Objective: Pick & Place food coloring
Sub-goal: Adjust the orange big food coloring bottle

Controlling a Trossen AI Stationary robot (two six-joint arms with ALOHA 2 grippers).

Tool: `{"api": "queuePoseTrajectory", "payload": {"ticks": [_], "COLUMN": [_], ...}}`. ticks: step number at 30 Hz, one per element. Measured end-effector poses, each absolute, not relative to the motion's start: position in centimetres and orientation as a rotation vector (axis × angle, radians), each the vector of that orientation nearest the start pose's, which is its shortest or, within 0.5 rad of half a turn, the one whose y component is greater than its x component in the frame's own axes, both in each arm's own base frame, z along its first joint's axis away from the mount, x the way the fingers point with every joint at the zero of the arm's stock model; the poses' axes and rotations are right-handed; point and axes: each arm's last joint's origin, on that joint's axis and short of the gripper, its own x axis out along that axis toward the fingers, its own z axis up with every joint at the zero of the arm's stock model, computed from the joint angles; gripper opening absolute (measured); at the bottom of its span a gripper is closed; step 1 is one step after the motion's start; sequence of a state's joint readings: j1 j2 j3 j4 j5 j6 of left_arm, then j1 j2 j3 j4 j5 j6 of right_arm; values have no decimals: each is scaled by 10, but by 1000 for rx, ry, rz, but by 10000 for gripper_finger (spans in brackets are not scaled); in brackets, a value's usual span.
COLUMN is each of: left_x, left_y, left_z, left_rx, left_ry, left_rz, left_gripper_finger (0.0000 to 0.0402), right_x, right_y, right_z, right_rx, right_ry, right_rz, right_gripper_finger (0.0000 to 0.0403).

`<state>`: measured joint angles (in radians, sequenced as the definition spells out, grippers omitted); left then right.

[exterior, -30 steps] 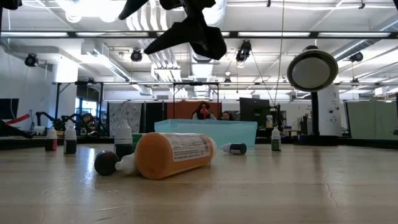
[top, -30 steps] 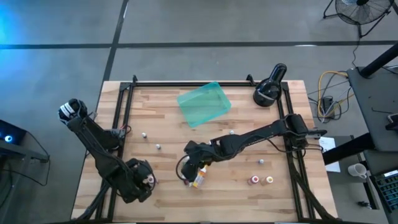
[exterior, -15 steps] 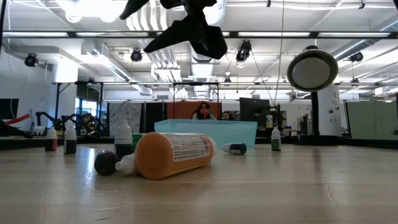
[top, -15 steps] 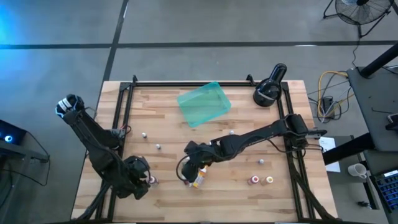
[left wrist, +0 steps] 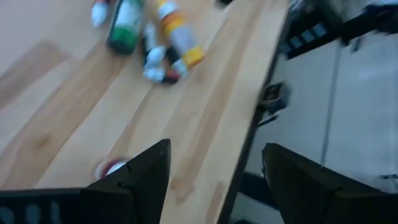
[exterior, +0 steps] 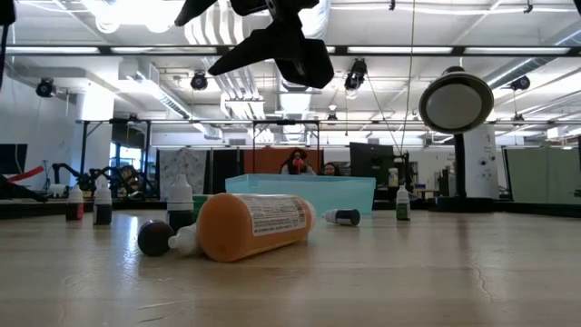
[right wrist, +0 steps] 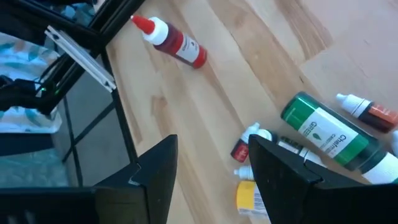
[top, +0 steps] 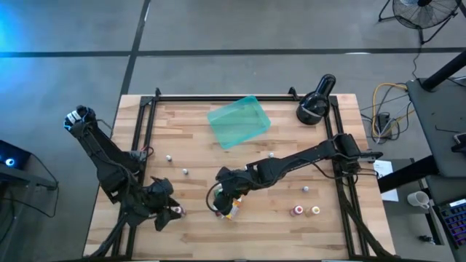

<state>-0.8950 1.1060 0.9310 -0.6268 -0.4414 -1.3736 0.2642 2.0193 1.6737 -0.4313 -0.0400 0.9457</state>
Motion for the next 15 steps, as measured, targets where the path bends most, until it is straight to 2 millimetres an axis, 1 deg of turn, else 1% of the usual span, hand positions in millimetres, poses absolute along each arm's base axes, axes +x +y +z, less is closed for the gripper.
{"api": "queuePoseTrajectory", "payload": {"ticks": [5, 9, 15], "left_x": [148, 151, 155], "left_y": [-161, -164, -169], "left_z": [300, 307, 316], "left_rx": [-799, -787, -773], "left_ry": [660, 585, 507], "left_rz": [32, -22, -101], "left_gripper_finger": [225, 225, 225], "right_x": [438, 436, 430], "right_y": [122, 126, 139], "right_z": [247, 246, 245], "right_rx": [853, 861, 849], "right_ry": [877, 886, 928], "right_rz": [-63, -58, -39], "right_gripper_finger": [189, 189, 189]}}
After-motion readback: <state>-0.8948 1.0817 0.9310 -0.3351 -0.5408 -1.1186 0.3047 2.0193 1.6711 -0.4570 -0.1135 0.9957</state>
